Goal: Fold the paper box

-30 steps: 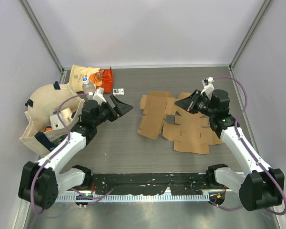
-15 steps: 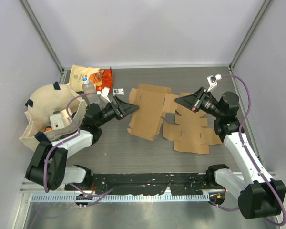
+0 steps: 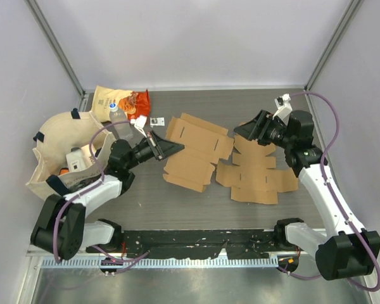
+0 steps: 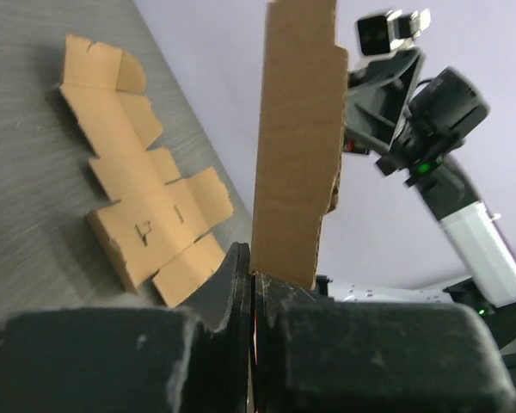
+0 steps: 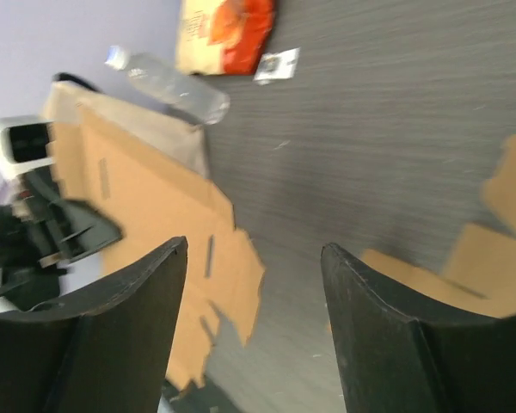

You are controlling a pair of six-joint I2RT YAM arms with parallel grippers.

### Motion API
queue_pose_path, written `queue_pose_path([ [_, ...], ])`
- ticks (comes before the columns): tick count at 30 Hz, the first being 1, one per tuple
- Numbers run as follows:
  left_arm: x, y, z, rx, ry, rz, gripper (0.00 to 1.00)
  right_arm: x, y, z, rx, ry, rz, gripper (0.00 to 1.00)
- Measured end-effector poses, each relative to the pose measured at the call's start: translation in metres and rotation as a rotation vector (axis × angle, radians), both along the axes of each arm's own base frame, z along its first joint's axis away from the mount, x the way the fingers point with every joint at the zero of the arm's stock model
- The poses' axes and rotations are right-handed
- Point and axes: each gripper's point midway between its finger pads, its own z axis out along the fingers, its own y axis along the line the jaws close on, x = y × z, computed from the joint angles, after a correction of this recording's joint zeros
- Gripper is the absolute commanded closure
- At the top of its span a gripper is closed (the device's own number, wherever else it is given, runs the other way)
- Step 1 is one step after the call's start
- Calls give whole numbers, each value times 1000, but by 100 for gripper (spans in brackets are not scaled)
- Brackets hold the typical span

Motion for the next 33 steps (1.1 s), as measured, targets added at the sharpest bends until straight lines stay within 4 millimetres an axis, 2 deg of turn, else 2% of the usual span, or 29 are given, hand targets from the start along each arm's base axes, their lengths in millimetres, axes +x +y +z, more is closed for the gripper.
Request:
queue_pose_path([
  [4, -13, 5, -7, 109, -22, -8, 100, 7, -13, -3, -176, -40, -39, 25],
  [7, -25, 7, -4, 174, -55, -41, 100, 2, 7, 0, -214, -91, 57, 26],
  [10, -39, 9, -5, 224, -82, -89, 100, -10, 59, 0, -218, -124, 286, 26],
  [13, -52, 8, -12, 260, -80, -138, 100, -26, 112, -12, -230, -134, 499, 34],
  [14, -56, 7, -15, 271, -75, -156, 100, -32, 124, -17, -229, -129, 550, 44],
  [16, -63, 4, -20, 283, -62, -187, 100, -42, 138, -25, -219, -114, 621, 60],
  [17, -66, 3, -23, 291, -58, -200, 100, -45, 140, -27, -207, -105, 640, 74],
  [18, -69, 3, -24, 296, -56, -210, 99, -47, 142, -27, -192, -103, 656, 83],
  [19, -70, 3, -25, 299, -55, -214, 98, -49, 144, -24, -167, -102, 675, 99],
  [20, -71, 3, -25, 300, -55, -215, 79, -51, 144, -22, -160, -110, 685, 99],
  [22, -72, 4, -26, 307, -56, -211, 49, -56, 144, -18, -137, -127, 704, 99],
  [23, -72, 5, -26, 311, -57, -207, 31, -58, 144, -15, -129, -137, 705, 99],
  [24, -72, 5, -24, 313, -57, -204, 28, -60, 142, -14, -128, -147, 704, 99],
  [26, -72, 8, -16, 316, -69, -179, 21, -66, 140, -15, -126, -157, 704, 99],
  [28, -67, 14, 4, 316, -110, -100, 19, -70, 136, -18, -128, -153, 701, 99],
  [30, -62, 23, 31, 308, -165, -3, 29, -73, 134, -21, -128, -150, 702, 99],
  [31, -58, 29, 50, 299, -202, 61, 34, -75, 133, -24, -128, -146, 706, 99],
  [33, -51, 34, 74, 292, -237, 116, 44, -78, 132, -28, -125, -136, 715, 99],
])
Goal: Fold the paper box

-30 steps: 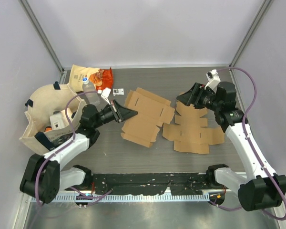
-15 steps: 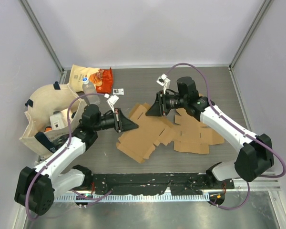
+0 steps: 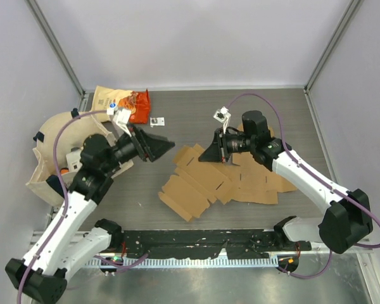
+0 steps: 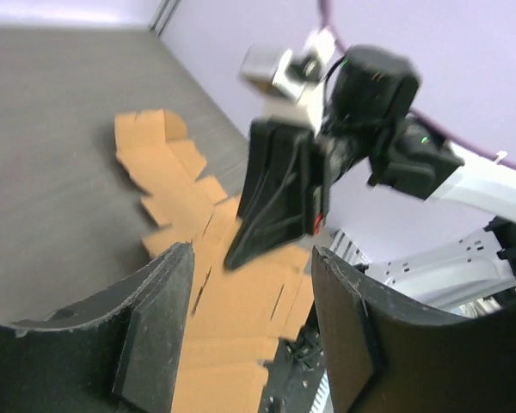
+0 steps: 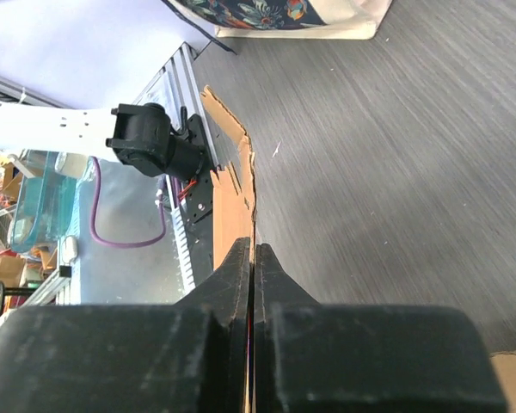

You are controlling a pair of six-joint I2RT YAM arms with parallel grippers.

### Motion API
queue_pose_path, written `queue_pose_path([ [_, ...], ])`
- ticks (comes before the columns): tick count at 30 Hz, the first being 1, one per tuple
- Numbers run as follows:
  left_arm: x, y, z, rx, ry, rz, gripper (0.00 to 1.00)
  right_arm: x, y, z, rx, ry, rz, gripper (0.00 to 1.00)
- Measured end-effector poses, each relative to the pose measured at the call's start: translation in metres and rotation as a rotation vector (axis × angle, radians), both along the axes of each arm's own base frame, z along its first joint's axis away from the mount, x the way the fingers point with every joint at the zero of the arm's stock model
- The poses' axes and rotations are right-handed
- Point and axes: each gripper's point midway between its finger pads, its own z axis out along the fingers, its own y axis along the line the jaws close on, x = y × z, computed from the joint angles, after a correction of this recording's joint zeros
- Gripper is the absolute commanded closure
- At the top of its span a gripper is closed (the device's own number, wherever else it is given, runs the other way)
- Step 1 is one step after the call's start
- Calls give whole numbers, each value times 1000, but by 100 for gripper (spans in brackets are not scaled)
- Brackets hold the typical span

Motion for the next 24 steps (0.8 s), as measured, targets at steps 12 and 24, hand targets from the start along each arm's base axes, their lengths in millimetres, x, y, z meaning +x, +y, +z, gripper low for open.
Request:
queue_pose_path([
  [12, 42, -53, -59, 176, 291, -272, 78, -22, 5, 5, 39, 6, 123, 99],
  [24, 3, -77, -58, 139, 255, -481, 62, -30, 7, 6, 48, 9, 162, 99],
])
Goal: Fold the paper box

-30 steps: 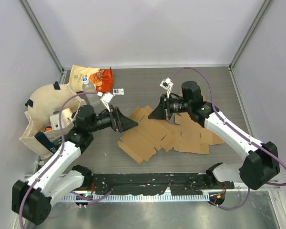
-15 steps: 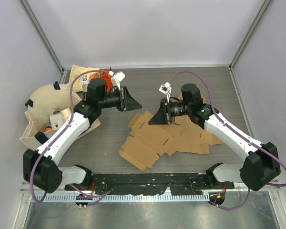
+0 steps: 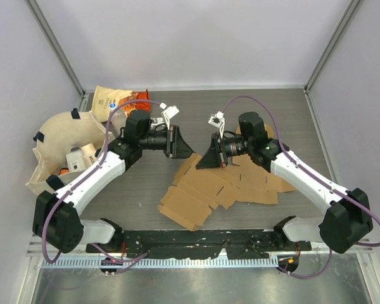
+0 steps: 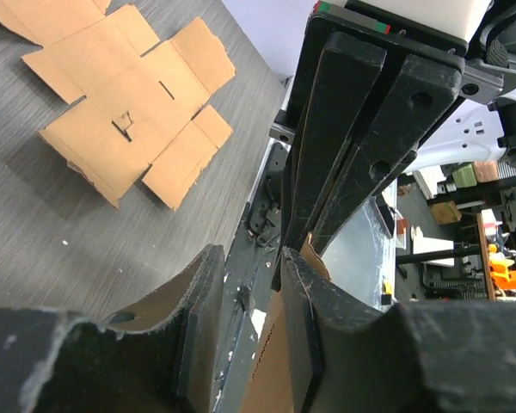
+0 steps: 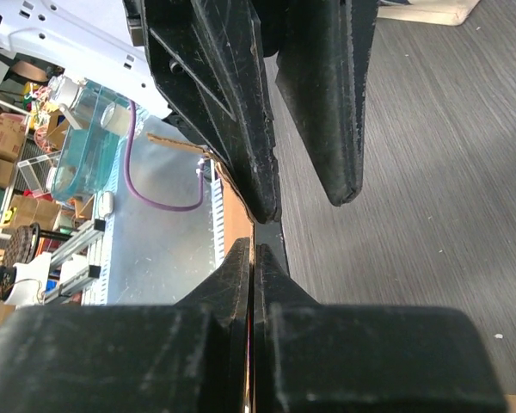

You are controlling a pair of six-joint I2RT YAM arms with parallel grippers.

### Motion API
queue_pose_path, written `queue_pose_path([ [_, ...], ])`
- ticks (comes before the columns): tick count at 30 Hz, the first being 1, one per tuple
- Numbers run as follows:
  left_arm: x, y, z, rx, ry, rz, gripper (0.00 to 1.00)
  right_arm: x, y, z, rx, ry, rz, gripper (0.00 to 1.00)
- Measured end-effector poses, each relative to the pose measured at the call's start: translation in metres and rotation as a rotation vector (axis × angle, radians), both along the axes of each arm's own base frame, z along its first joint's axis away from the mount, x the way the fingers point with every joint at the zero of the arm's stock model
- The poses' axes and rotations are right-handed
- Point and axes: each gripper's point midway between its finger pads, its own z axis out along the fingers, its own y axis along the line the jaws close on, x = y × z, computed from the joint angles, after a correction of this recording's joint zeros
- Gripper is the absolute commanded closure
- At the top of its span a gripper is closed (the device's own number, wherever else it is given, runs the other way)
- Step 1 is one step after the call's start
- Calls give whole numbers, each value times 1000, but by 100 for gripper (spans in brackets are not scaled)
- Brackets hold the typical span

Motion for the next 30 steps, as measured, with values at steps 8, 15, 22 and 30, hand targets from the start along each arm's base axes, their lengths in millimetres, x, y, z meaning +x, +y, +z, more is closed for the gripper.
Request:
queue_pose_path([
  [8, -6, 3, 0, -6, -29, -11, 59, -6, 1, 2, 8, 6, 28, 99],
  [15, -12, 5, 3, -40, -78, -38, 41, -14, 2, 6, 30, 20, 71, 99],
  [22, -14, 6, 6, -69, -97, -38, 43, -18, 3, 11, 49, 14, 100, 99],
  [30, -7, 10, 9, -101, -65, 5, 39, -15, 4, 12, 54, -2, 92, 99],
])
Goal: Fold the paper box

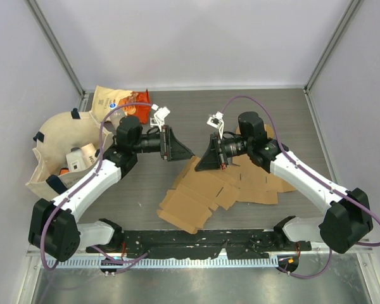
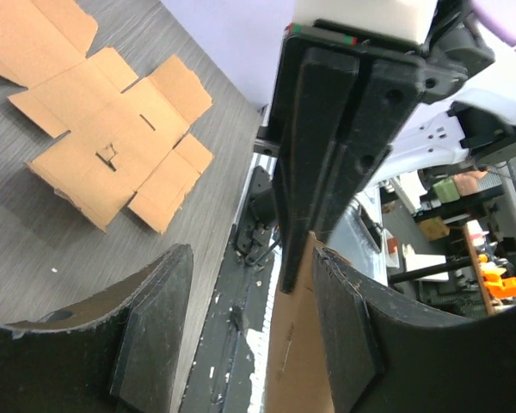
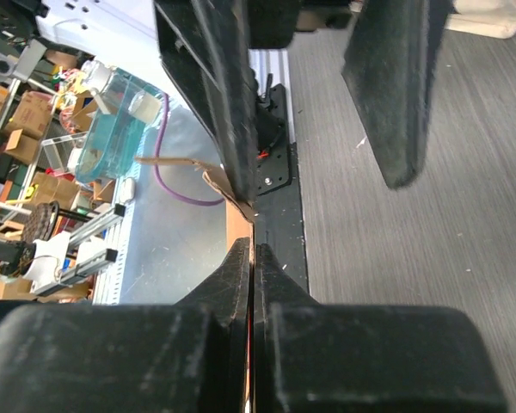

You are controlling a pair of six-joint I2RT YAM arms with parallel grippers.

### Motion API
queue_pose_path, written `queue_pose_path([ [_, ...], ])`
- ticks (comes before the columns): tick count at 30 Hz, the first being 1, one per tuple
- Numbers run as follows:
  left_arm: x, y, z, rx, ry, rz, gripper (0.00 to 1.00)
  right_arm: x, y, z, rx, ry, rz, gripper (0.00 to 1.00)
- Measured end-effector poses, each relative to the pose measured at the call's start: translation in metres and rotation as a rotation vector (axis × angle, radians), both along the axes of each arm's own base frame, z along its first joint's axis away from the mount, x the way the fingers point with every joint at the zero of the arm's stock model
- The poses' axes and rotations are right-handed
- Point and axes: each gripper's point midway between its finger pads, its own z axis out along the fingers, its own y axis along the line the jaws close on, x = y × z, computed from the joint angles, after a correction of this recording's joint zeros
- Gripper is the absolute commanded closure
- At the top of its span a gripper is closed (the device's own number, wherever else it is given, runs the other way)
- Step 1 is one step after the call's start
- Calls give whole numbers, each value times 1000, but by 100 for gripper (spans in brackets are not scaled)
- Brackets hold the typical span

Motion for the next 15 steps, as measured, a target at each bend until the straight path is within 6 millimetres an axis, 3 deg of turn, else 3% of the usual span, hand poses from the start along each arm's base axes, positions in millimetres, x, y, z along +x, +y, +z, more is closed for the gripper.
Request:
queue_pose_path([
  [4, 3, 8, 15, -78, 20, 0, 39, 8, 0, -3, -15, -11, -41, 99],
  [8, -8, 8, 26, -136, 22, -59, 43, 13, 0, -5, -24, -16, -69, 99],
  [10, -13, 6, 28, -143, 28, -81, 49, 14, 0, -5, -25, -17, -74, 99],
  [15, -10, 7, 26, -137, 30, -69, 50, 14, 0, -5, -26, -17, -75, 99],
])
